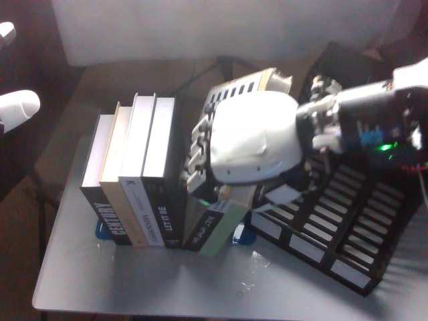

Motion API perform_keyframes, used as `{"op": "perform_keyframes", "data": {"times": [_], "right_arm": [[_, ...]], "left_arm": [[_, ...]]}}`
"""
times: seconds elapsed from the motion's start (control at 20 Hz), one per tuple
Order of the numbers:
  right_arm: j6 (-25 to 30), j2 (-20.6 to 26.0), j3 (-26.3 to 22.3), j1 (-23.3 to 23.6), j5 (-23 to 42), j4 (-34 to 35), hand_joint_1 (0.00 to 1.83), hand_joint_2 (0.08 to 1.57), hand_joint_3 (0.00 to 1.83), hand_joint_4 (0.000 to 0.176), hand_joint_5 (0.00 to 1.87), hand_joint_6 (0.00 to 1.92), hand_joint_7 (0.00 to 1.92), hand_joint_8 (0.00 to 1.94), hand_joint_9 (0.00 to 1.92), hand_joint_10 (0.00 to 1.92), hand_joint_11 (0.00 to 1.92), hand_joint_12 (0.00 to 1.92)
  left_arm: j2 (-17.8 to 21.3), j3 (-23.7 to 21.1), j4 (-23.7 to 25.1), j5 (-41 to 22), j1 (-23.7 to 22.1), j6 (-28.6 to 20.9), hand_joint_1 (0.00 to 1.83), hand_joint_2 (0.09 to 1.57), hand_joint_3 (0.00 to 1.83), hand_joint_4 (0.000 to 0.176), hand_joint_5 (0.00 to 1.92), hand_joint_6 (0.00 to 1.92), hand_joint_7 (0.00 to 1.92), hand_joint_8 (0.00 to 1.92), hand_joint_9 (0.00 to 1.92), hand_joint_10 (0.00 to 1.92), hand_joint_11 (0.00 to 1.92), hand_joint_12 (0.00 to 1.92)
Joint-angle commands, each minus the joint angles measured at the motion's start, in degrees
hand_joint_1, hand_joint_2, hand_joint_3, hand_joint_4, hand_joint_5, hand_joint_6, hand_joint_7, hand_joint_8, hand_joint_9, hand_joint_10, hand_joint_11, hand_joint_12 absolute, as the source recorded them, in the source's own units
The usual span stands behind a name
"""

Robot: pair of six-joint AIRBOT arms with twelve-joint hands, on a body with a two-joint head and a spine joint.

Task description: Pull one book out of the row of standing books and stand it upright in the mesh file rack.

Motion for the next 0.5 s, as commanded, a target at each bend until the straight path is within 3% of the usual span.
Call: {"op": "perform_keyframes", "data": {"times": [0.0,0.05,0.1,0.15,0.2,0.25,0.3,0.35,0.45], "right_arm": [[2.35,1.98,0.35,0.48,-2.75,1.47,1.22,1.22,0.02,0.000,0.73,1.15,0.84,1.55,1.03,1.81,1.03,1.92],[2.70,2.35,0.22,1.04,-2.56,1.21,1.21,1.23,0.02,0.000,0.70,1.21,0.83,1.55,0.99,1.77,0.96,1.92],[3.30,3.43,-0.43,2.56,-2.31,0.45,1.19,1.26,0.03,0.000,0.67,1.40,0.73,1.55,1.14,1.89,1.18,1.92],[3.61,3.82,-0.68,3.02,-2.22,0.06,1.18,1.26,0.04,0.000,0.67,1.44,0.71,1.55,1.17,1.91,1.22,1.92],[4.19,4.34,-1.00,3.89,-2.05,-0.57,1.14,1.21,0.01,0.000,0.79,1.29,1.08,1.86,1.33,1.92,1.39,1.92],[5.13,4.81,-1.24,4.97,-1.58,-1.49,1.30,1.24,0.01,0.000,0.73,1.18,0.80,1.55,0.81,1.75,0.91,1.92],[5.94,5.20,-1.43,5.94,-1.32,-2.51,1.33,1.22,0.00,0.000,0.76,1.35,0.80,1.26,0.74,1.55,0.60,1.88],[6.70,5.62,-1.56,6.73,-0.99,-2.88,1.35,1.20,0.00,0.000,0.76,1.34,0.83,1.17,0.78,1.51,0.55,1.88],[9.11,6.45,-1.39,8.41,-0.02,-3.62,1.35,1.20,0.00,0.000,0.73,1.36,0.86,1.18,0.76,1.49,0.48,1.92]], "left_arm": [[0.54,0.22,-1.10,-6.57,-0.46,0.14,0.00,1.24,0.00,0.030,0.00,0.00,0.00,0.00,0.00,0.00,0.00,0.00],[0.53,0.22,-1.10,-6.56,-0.48,0.14,0.00,1.24,0.00,0.029,0.00,0.00,0.00,0.00,0.00,0.00,0.00,0.00],[0.43,0.24,-1.01,-6.52,-0.67,0.14,0.00,1.24,0.00,0.032,0.00,0.00,0.00,0.00,0.00,0.00,0.00,0.00],[0.39,0.25,-0.95,-6.51,-0.73,0.14,0.00,1.24,0.00,0.029,0.00,0.00,0.00,0.00,0.00,0.00,0.00,0.00],[0.37,0.26,-0.93,-6.47,-0.80,0.14,0.00,1.26,0.00,0.028,0.00,0.00,0.00,0.00,0.00,0.00,0.00,0.00],[0.39,0.26,-0.93,-6.47,-0.82,0.09,0.00,1.26,0.00,0.022,0.00,0.00,0.00,0.00,0.00,0.00,0.00,0.00],[0.41,0.25,-0.93,-6.48,-0.83,0.08,0.00,1.27,0.00,0.023,0.00,0.00,0.00,0.00,0.00,0.00,0.00,0.00],[0.40,0.24,-0.93,-6.48,-0.86,0.09,0.00,1.26,0.00,0.029,0.00,0.00,0.00,0.00,0.00,0.00,0.00,0.00],[0.36,0.20,-0.86,-6.34,-1.13,0.11,0.00,1.26,0.00,0.030,0.00,0.00,0.00,0.00,0.00,0.00,0.00,0.00]]}}
